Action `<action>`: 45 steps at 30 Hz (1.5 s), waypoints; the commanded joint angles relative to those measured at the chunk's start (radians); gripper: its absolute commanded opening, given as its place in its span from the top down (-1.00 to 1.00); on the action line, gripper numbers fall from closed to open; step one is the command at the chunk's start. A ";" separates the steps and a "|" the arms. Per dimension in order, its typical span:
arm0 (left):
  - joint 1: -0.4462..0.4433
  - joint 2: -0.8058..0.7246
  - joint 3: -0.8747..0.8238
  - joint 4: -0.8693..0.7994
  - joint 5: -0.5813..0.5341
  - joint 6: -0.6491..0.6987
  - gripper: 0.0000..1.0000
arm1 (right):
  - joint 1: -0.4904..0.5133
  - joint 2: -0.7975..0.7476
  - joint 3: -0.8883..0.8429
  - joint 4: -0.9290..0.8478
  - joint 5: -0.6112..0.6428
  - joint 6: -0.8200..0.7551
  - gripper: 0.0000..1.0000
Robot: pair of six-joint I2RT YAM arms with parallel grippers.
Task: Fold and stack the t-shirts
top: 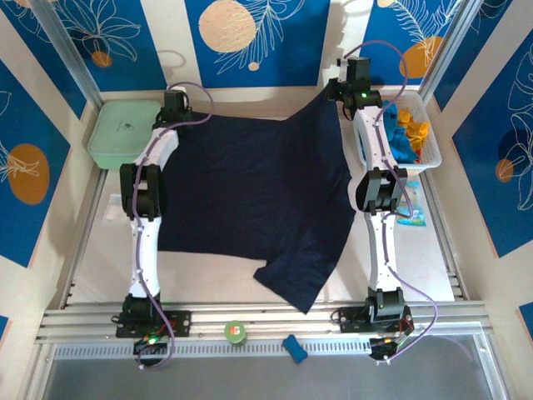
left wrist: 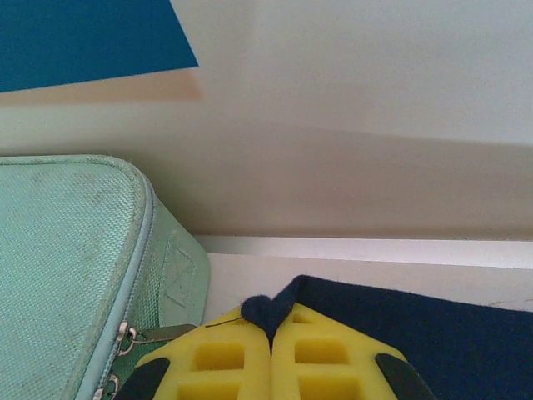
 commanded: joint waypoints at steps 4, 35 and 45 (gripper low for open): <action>0.017 0.034 0.074 -0.014 -0.010 -0.004 1.00 | -0.008 0.010 0.048 0.046 0.019 0.025 1.00; 0.041 -0.372 -0.568 0.245 -0.027 0.066 1.00 | 0.031 -0.866 -1.356 0.343 -0.063 0.113 1.00; 0.041 -0.459 -0.739 0.276 -0.033 0.051 1.00 | 0.033 -1.034 -1.563 0.335 -0.064 0.137 1.00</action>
